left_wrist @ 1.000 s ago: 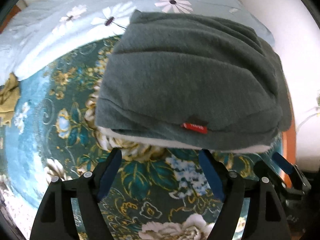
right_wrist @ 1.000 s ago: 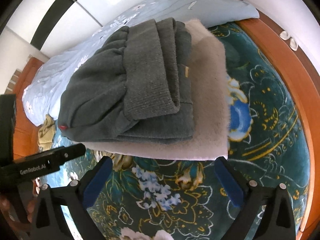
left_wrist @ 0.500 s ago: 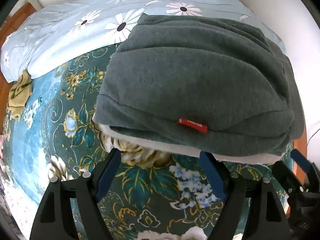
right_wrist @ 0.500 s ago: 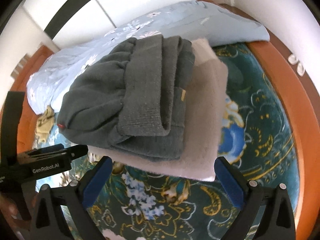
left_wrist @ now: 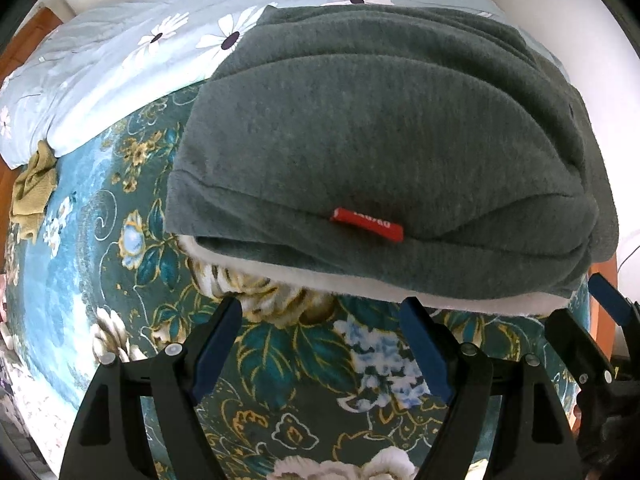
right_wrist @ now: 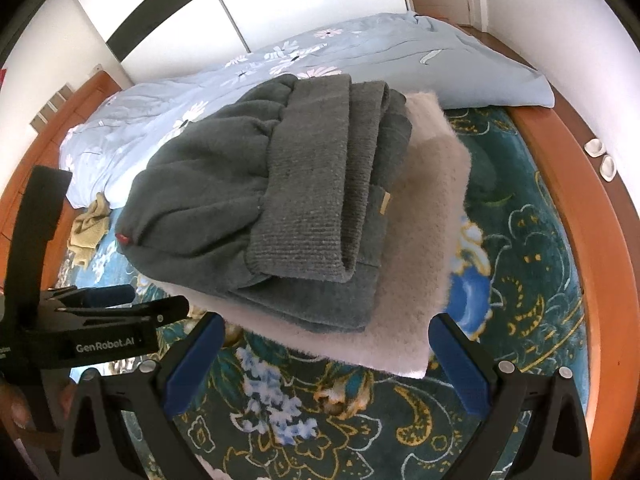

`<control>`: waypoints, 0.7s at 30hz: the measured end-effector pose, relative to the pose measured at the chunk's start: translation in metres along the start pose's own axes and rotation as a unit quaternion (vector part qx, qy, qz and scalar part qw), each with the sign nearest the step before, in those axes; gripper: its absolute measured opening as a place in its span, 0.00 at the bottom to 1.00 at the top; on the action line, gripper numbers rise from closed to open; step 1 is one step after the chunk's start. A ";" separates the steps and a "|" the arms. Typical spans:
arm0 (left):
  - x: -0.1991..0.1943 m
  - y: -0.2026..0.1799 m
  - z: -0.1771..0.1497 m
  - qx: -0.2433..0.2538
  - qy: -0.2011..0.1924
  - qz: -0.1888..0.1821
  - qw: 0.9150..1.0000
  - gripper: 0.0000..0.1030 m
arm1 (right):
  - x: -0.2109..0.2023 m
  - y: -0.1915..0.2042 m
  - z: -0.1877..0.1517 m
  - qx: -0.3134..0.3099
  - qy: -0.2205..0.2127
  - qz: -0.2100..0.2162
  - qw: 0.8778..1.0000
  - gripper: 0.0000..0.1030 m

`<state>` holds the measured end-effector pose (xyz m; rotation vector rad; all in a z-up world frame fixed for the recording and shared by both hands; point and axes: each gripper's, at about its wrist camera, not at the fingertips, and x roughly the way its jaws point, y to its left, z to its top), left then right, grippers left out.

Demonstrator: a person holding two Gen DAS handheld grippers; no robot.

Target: Fold clothes

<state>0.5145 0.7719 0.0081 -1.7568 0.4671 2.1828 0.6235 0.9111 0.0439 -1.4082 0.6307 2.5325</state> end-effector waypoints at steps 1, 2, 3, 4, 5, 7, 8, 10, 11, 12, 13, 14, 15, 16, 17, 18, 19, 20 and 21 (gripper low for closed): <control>0.000 0.000 0.000 0.000 0.000 0.000 1.000 0.79 | 0.001 0.000 0.000 0.000 0.001 0.000 1.000 1.00; 0.001 0.001 0.000 -0.001 0.001 -0.001 1.000 0.79 | 0.003 0.000 0.001 0.000 0.003 0.000 1.000 1.00; 0.001 0.001 0.001 -0.001 0.001 -0.001 1.000 0.79 | 0.004 0.000 0.001 -0.001 0.004 0.000 1.000 1.00; 0.002 0.001 0.001 -0.001 0.000 -0.001 1.000 0.79 | 0.005 0.001 0.002 -0.003 0.005 0.000 1.000 1.00; 0.002 0.001 0.002 -0.001 0.000 0.000 1.000 0.79 | 0.006 0.001 0.003 -0.004 0.007 0.000 1.000 1.00; 0.003 0.001 0.003 -0.001 0.000 0.000 1.000 0.79 | 0.008 0.001 0.004 -0.006 0.009 -0.001 1.000 1.00; 0.003 0.001 0.003 -0.002 0.001 -0.001 1.000 0.79 | 0.009 0.001 0.004 -0.007 0.011 -0.001 1.000 1.00; 0.005 0.000 0.004 -0.002 0.003 -0.001 1.000 0.79 | 0.010 0.001 0.005 -0.006 0.013 -0.001 1.000 1.00; 0.005 0.000 0.005 -0.002 0.004 -0.002 1.000 0.79 | 0.010 0.001 0.005 -0.005 0.014 -0.001 1.000 1.00; 0.006 -0.001 0.005 -0.002 0.004 -0.002 1.000 0.79 | 0.011 0.001 0.005 -0.005 0.014 -0.001 1.000 1.00; 0.006 -0.001 0.005 -0.001 0.005 -0.002 1.000 0.79 | 0.011 0.001 0.006 -0.004 0.015 -0.002 1.000 1.00; 0.006 -0.002 0.005 0.000 0.006 -0.002 1.000 0.79 | 0.011 0.000 0.007 -0.004 0.016 -0.003 1.000 1.00; 0.006 -0.003 0.005 0.000 0.006 -0.003 1.000 0.79 | 0.011 0.000 0.007 -0.003 0.016 -0.003 1.000 1.00; 0.006 -0.003 0.006 0.001 0.006 -0.003 1.000 0.79 | 0.011 0.000 0.007 -0.004 0.017 -0.003 1.000 1.00; 0.007 -0.003 0.006 0.002 0.007 -0.004 1.000 0.79 | 0.011 0.000 0.007 -0.004 0.018 -0.004 1.000 1.00; 0.007 -0.004 0.006 0.002 0.007 -0.005 1.000 0.79 | 0.011 0.000 0.008 -0.006 0.019 -0.004 1.000 1.00; 0.006 -0.005 0.006 0.002 0.004 -0.006 1.000 0.79 | 0.011 0.001 0.008 -0.006 0.020 -0.005 1.000 1.00; 0.005 -0.005 0.006 0.003 0.000 -0.004 1.000 0.79 | 0.010 0.001 0.009 -0.007 0.020 -0.005 1.000 1.00; 0.003 -0.006 0.006 0.004 -0.005 -0.002 1.000 0.79 | 0.010 0.001 0.010 -0.007 0.020 -0.005 1.000 1.00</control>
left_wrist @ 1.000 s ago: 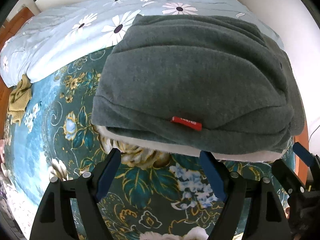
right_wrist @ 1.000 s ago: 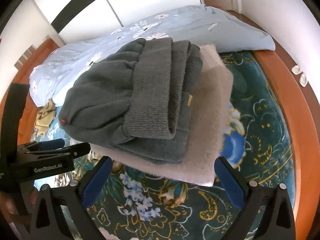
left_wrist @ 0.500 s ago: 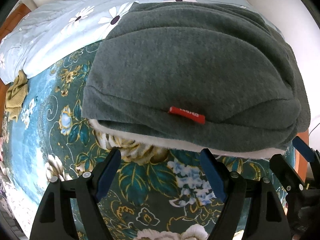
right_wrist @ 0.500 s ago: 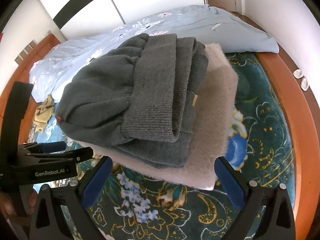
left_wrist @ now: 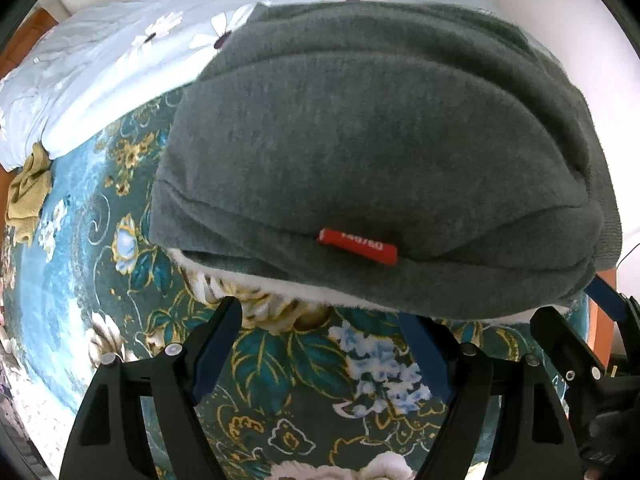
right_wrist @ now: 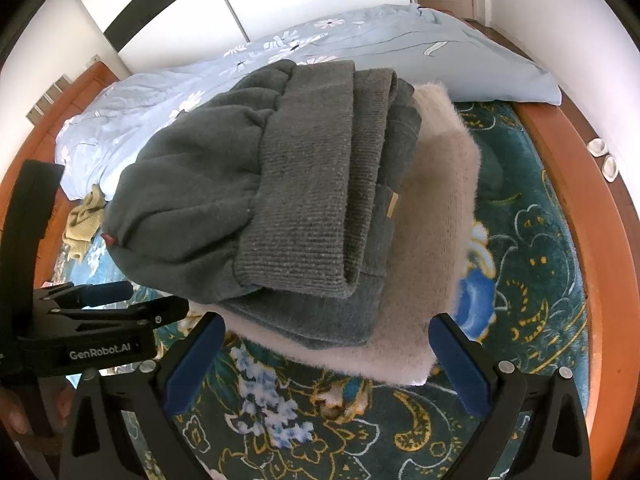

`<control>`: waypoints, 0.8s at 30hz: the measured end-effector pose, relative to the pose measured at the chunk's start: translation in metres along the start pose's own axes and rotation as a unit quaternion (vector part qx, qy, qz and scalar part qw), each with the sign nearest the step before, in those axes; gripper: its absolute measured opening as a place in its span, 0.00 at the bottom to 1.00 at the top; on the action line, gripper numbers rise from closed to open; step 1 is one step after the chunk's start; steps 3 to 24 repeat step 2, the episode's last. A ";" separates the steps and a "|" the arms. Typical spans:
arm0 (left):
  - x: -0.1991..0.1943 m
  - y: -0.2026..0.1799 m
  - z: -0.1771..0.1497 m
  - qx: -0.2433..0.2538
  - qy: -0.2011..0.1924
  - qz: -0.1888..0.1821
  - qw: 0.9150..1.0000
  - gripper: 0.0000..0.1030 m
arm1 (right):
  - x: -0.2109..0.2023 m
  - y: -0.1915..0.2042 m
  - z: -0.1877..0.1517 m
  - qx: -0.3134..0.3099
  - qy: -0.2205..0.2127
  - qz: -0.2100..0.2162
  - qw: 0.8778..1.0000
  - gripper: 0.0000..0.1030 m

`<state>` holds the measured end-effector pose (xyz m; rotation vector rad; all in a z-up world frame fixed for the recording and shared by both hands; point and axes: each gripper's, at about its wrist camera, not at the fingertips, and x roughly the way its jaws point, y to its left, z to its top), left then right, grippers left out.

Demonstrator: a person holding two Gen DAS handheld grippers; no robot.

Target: Fold clothes

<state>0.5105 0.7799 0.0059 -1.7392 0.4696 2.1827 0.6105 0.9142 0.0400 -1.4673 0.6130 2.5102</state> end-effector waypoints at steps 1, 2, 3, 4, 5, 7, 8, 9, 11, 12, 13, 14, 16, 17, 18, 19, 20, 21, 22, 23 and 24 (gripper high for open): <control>0.000 -0.001 0.000 0.001 -0.002 0.000 1.000 0.79 | 0.000 0.000 0.000 0.000 0.001 0.000 1.000 1.00; 0.000 -0.001 0.001 0.002 0.000 -0.004 1.000 0.79 | 0.000 0.000 0.000 0.001 0.002 -0.001 1.000 1.00; 0.000 -0.001 0.001 0.002 0.000 -0.004 1.000 0.79 | 0.000 0.000 0.000 0.001 0.002 -0.001 1.000 1.00; 0.000 -0.001 0.001 0.002 0.000 -0.004 1.000 0.79 | 0.000 0.000 0.000 0.001 0.002 -0.001 1.000 1.00; 0.000 -0.001 0.001 0.002 0.000 -0.004 1.000 0.79 | 0.000 0.000 0.000 0.001 0.002 -0.001 1.000 1.00; 0.000 -0.001 0.001 0.002 0.000 -0.004 1.000 0.79 | 0.000 0.000 0.000 0.001 0.002 -0.001 1.000 1.00; 0.000 -0.001 0.001 0.002 0.000 -0.004 1.000 0.79 | 0.000 0.000 0.000 0.001 0.002 -0.001 1.000 1.00; 0.000 -0.001 0.001 0.002 0.000 -0.004 1.000 0.79 | 0.000 0.000 0.000 0.001 0.002 -0.001 1.000 1.00; 0.000 -0.001 0.001 0.002 0.000 -0.004 1.000 0.79 | 0.000 0.000 0.000 0.001 0.002 -0.001 1.000 1.00; 0.000 -0.001 0.001 0.002 0.000 -0.004 1.000 0.79 | 0.000 0.000 0.000 0.001 0.002 -0.001 1.000 1.00; 0.000 -0.001 0.001 0.002 0.000 -0.004 1.000 0.79 | 0.000 0.000 0.000 0.001 0.002 -0.001 1.000 1.00; 0.000 -0.001 0.001 0.002 0.000 -0.004 1.000 0.79 | 0.000 0.000 0.000 0.001 0.002 -0.001 1.000 1.00; 0.000 -0.001 0.001 0.002 0.000 -0.004 1.000 0.79 | 0.000 0.000 0.000 0.001 0.002 -0.001 1.000 1.00; 0.000 -0.001 0.001 0.002 0.000 -0.004 1.000 0.79 | 0.000 0.000 0.000 0.001 0.002 -0.001 1.000 1.00; 0.000 -0.001 0.001 0.002 0.000 -0.004 1.000 0.79 | 0.000 0.000 0.000 0.001 0.002 -0.001 1.000 1.00; 0.000 -0.001 0.001 0.002 0.000 -0.004 1.000 0.79 | 0.000 0.000 0.000 0.001 0.002 -0.001 1.000 1.00; 0.000 -0.001 0.001 0.002 0.000 -0.004 1.000 0.79 | 0.000 0.000 0.000 0.001 0.002 -0.001 1.000 1.00; 0.000 -0.001 0.001 0.002 0.000 -0.004 1.000 0.79 | 0.000 0.000 0.000 0.001 0.002 -0.001 1.000 1.00; 0.000 -0.001 0.001 0.002 0.000 -0.004 1.000 0.79 | 0.000 0.000 0.000 0.001 0.002 -0.001 1.000 1.00; 0.000 -0.001 0.001 0.002 0.000 -0.004 1.000 0.79 | 0.000 0.000 0.000 0.001 0.002 -0.001 1.000 1.00; 0.000 -0.001 0.001 0.002 0.000 -0.004 1.000 0.79 | 0.000 0.000 0.000 0.001 0.002 -0.001 1.000 1.00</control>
